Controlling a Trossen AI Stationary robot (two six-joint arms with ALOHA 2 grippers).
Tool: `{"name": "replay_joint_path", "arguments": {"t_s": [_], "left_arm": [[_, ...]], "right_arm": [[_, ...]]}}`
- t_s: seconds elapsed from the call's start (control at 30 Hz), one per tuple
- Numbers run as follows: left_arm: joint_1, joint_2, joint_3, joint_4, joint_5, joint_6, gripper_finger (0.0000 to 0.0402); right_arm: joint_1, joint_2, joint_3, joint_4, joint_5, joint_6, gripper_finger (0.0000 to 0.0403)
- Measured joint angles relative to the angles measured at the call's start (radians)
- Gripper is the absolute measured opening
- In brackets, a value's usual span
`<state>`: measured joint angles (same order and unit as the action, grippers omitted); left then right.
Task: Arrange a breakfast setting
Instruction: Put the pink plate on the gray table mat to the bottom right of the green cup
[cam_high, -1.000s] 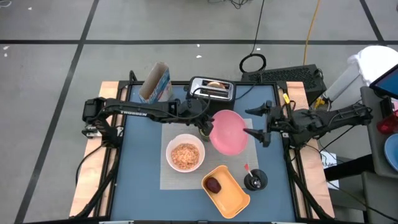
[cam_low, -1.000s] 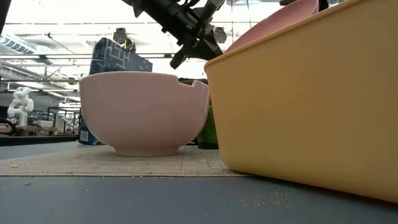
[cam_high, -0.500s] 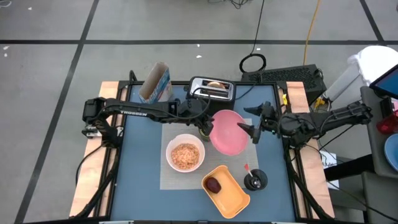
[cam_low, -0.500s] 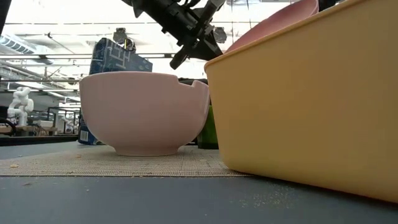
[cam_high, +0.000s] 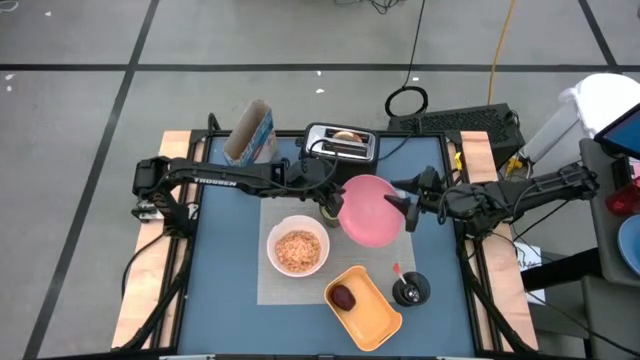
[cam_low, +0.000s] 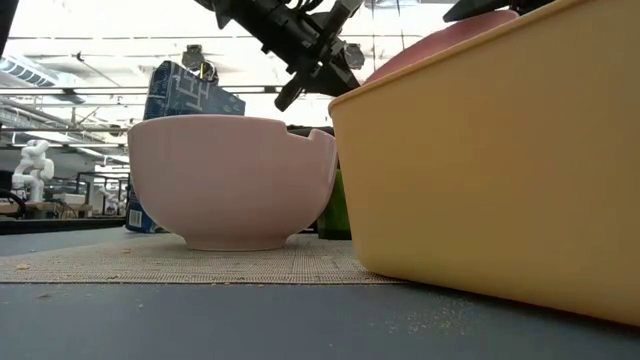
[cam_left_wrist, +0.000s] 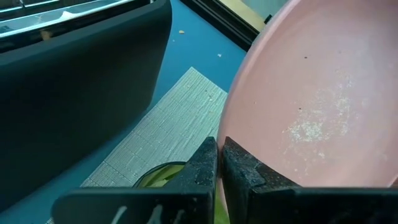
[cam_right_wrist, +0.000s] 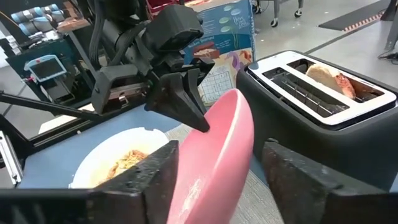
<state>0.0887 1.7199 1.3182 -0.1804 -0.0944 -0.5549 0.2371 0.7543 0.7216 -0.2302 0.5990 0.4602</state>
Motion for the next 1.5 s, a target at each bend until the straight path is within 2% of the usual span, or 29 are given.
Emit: {"name": "replay_joint_path", "arguments": {"t_s": [0.37,0.6,1.07,1.5], "left_arm": [[-0.002,0.000,0.000,0.004,0.008,-0.006,0.0028],[-0.002,0.000,-0.001,0.002,0.015,-0.006,0.0030],[-0.019,0.000,-0.001,0.000,0.007,-0.023,0.0031],[-0.018,-0.002,-0.001,-0.026,0.046,-0.026,0.0031]], "right_arm": [[0.000,0.000,0.000,-0.011,0.007,0.000,0.0103],[-0.001,0.000,0.000,-0.046,0.028,0.000,0.0051],[-0.001,0.000,0.000,-0.042,0.014,-0.001,0.0049],[0.000,0.000,0.000,-0.038,0.000,0.000,0.0049]]}}
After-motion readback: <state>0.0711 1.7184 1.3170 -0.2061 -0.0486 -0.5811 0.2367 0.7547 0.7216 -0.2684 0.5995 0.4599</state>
